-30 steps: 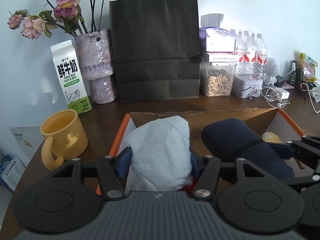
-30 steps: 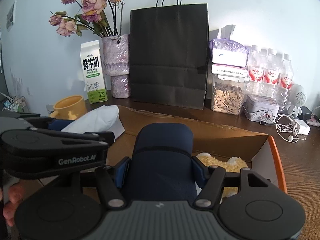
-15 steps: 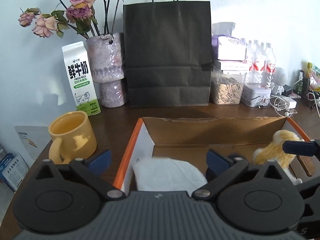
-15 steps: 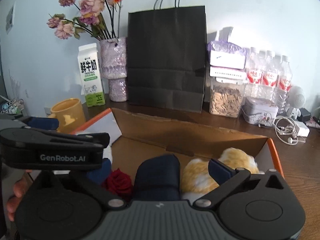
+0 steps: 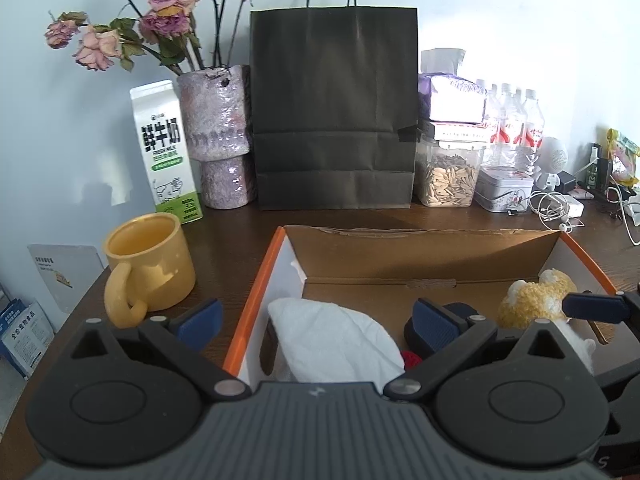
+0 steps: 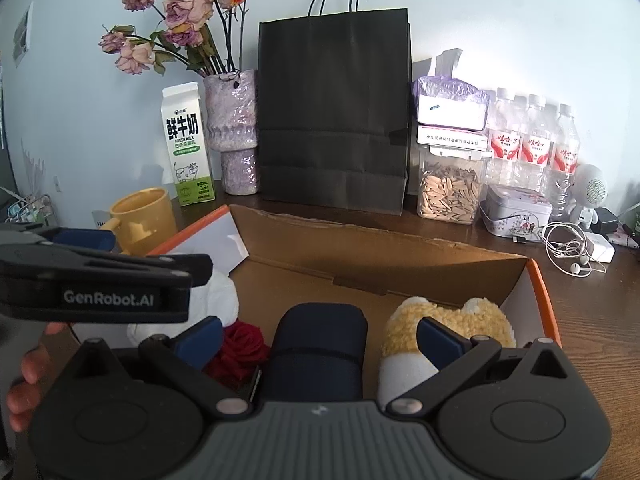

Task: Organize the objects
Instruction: 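Lower the white cloth and navy pouch into the box and open both grippers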

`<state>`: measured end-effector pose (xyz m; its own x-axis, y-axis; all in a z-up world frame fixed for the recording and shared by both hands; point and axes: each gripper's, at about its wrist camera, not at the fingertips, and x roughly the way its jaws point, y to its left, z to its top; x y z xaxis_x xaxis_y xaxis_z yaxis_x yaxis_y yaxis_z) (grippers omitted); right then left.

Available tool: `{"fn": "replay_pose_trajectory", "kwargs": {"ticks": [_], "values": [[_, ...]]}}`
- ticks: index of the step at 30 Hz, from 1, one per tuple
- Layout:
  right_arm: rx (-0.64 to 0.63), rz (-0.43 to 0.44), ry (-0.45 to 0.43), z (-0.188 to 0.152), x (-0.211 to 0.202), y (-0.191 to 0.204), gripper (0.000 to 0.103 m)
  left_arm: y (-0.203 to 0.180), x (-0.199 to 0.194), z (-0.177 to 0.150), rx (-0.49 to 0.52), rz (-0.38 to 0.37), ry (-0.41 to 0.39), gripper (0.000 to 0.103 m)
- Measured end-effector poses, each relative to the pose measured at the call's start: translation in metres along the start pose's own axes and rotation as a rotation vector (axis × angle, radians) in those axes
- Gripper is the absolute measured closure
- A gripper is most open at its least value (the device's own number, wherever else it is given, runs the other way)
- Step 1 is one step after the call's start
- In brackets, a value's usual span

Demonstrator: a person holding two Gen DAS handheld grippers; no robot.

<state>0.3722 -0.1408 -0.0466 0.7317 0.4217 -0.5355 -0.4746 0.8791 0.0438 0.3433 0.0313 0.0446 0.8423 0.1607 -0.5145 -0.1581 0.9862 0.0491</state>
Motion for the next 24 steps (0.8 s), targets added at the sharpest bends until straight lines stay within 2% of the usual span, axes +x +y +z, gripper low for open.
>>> {"fn": "replay_pose_trajectory", "kwargs": {"ticks": [13, 24], "values": [[0.025, 0.006, -0.024, -0.019, -0.044, 0.005, 0.000, 0.012, -0.053, -0.022, -0.008, -0.025, -0.009, 0.000], [0.016, 0.018, -0.077, -0.035, -0.098, 0.004, 0.000, 0.016, -0.098, -0.040, -0.025, -0.074, -0.045, 0.000]]}}
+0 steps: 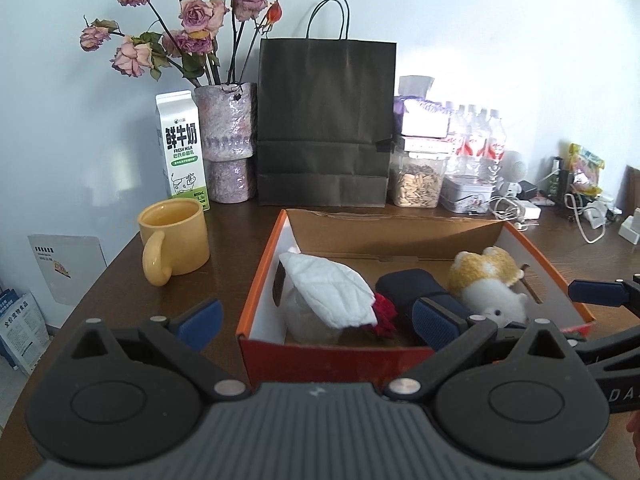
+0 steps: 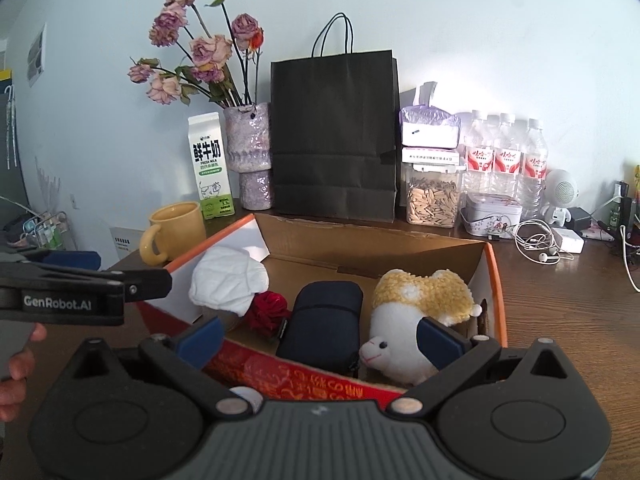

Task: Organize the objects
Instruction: 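Lower the white cloth and navy pouch into the box and open both grippers, then withdraw both grippers and grasp the white wet-wipe tub with the right gripper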

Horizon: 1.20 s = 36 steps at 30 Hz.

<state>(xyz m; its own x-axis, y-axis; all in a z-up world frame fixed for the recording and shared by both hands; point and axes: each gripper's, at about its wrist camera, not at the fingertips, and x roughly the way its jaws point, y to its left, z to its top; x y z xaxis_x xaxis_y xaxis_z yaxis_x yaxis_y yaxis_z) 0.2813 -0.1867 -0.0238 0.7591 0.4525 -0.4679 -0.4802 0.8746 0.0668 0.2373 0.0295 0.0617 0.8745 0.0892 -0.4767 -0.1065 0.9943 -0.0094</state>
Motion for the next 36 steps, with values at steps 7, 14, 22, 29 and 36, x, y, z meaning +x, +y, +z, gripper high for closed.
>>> {"fn": "replay_pose_trajectory", "kwargs": {"ticks": [7, 14, 22, 29, 36], "values": [[-0.008, 0.019, -0.017, -0.014, -0.032, 0.001, 0.000, 0.004, -0.024, -0.014, -0.009, -0.012, -0.006, 0.000], [-0.014, 0.044, -0.006, -0.031, -0.055, 0.003, 0.000, 0.010, -0.038, -0.031, -0.026, -0.007, 0.019, 0.000], [-0.024, 0.088, 0.043, -0.056, -0.064, 0.014, 0.000, 0.014, -0.050, -0.052, -0.047, -0.015, 0.055, 0.000], [-0.037, 0.116, 0.081, -0.069, -0.059, 0.025, 0.000, 0.015, -0.054, -0.060, -0.061, -0.023, 0.072, 0.000], [-0.044, 0.132, 0.094, -0.073, -0.056, 0.032, 0.000, 0.014, -0.058, -0.063, -0.065, -0.026, 0.074, 0.000]]}}
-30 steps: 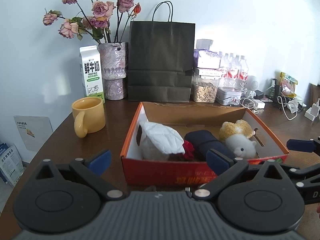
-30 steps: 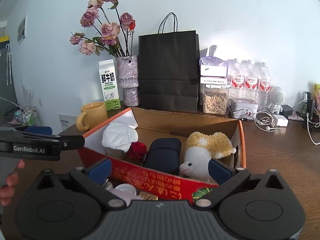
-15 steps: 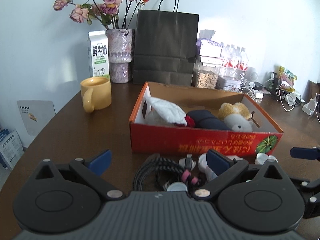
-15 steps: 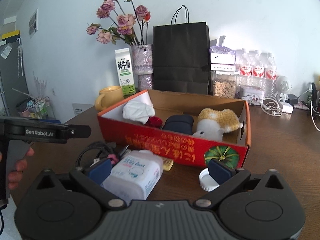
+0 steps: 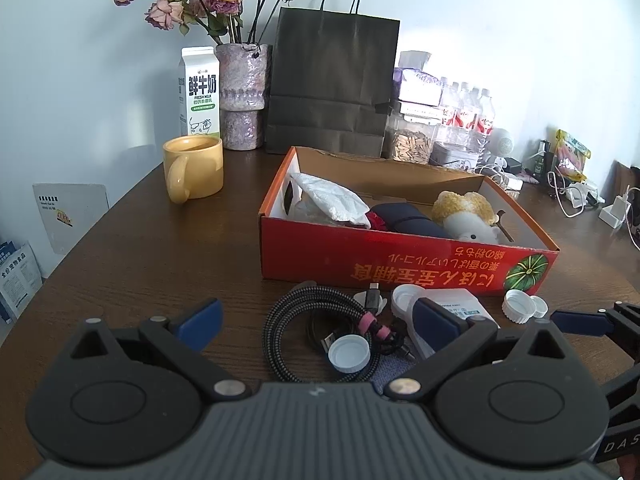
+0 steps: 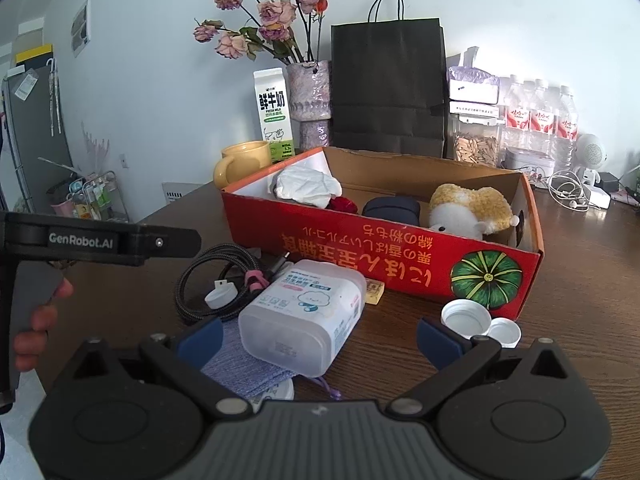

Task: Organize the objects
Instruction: 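Withdraw both grippers and grasp the white wet-wipe tub with the right gripper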

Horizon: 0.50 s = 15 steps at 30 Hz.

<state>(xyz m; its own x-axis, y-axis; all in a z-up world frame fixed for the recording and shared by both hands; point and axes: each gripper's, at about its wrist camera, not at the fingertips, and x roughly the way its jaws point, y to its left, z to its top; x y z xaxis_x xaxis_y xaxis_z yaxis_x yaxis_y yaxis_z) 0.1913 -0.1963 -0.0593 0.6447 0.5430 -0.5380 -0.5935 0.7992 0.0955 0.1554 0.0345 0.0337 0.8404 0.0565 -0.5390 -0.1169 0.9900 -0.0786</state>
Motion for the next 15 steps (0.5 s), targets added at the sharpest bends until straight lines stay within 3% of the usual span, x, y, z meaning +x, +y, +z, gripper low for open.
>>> {"fn": "replay_pose_trajectory", "kwargs": {"ticks": [15], "values": [[0.000, -0.016, -0.005, 0.0014, 0.0064, 0.0090, 0.000, -0.0087, -0.0016, -0.0036, 0.020, -0.014, -0.001, 0.000]]}}
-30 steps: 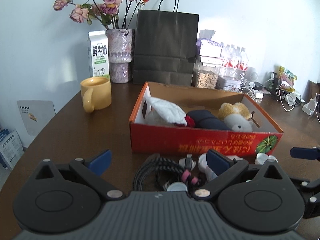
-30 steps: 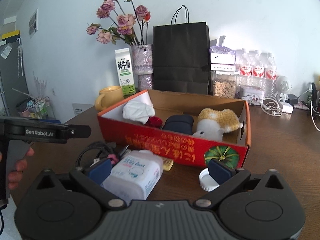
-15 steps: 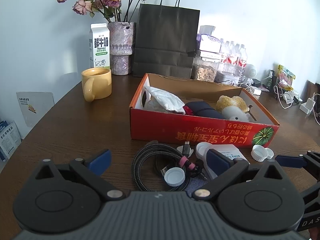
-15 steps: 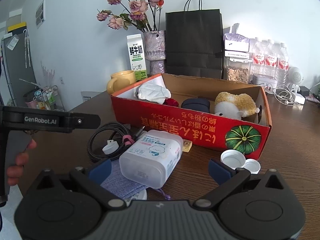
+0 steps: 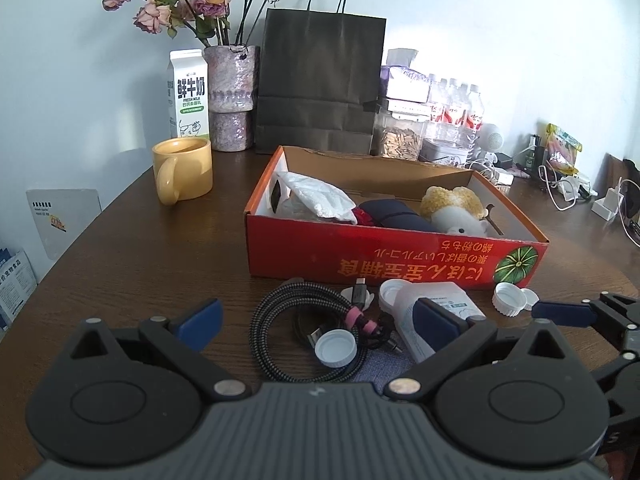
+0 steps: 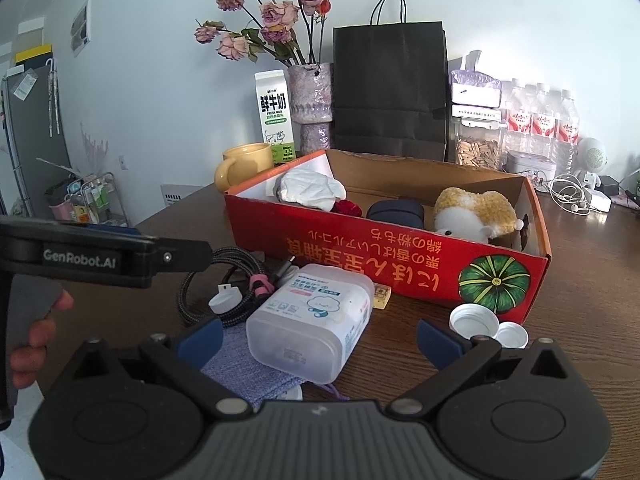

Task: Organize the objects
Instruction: 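Withdraw both grippers and grasp the white wet-wipe tub with the right gripper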

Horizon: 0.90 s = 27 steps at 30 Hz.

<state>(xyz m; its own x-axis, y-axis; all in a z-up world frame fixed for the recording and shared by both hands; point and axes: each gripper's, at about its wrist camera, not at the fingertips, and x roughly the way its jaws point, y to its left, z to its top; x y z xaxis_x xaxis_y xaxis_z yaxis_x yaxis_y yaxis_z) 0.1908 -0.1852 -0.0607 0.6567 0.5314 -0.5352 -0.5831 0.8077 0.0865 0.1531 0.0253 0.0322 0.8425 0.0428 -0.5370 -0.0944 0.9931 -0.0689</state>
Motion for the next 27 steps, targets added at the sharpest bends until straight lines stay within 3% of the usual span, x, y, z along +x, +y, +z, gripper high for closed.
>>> {"fn": "replay_pose_trajectory", "kwargs": {"ticks": [5, 7, 10, 11, 27], "values": [[0.036, -0.024, 0.020, 0.002, 0.023, 0.010, 0.000, 0.007, -0.003, -0.003, -0.010, 0.014, 0.004, 0.000], [0.045, -0.060, 0.016, 0.004, 0.034, 0.015, 0.005, 0.010, -0.004, -0.004, -0.017, 0.020, 0.004, 0.000], [0.052, -0.143, 0.029, 0.007, 0.054, 0.018, 0.025, 0.016, -0.007, -0.005, -0.029, 0.027, 0.003, 0.000], [0.067, -0.147, 0.037, 0.007, 0.057, 0.016, 0.037, 0.018, -0.008, -0.006, -0.033, 0.029, 0.003, 0.000], [0.092, -0.082, -0.027, -0.007, 0.012, 0.001, 0.039, 0.026, -0.018, -0.016, -0.076, 0.044, 0.027, 0.000]]}}
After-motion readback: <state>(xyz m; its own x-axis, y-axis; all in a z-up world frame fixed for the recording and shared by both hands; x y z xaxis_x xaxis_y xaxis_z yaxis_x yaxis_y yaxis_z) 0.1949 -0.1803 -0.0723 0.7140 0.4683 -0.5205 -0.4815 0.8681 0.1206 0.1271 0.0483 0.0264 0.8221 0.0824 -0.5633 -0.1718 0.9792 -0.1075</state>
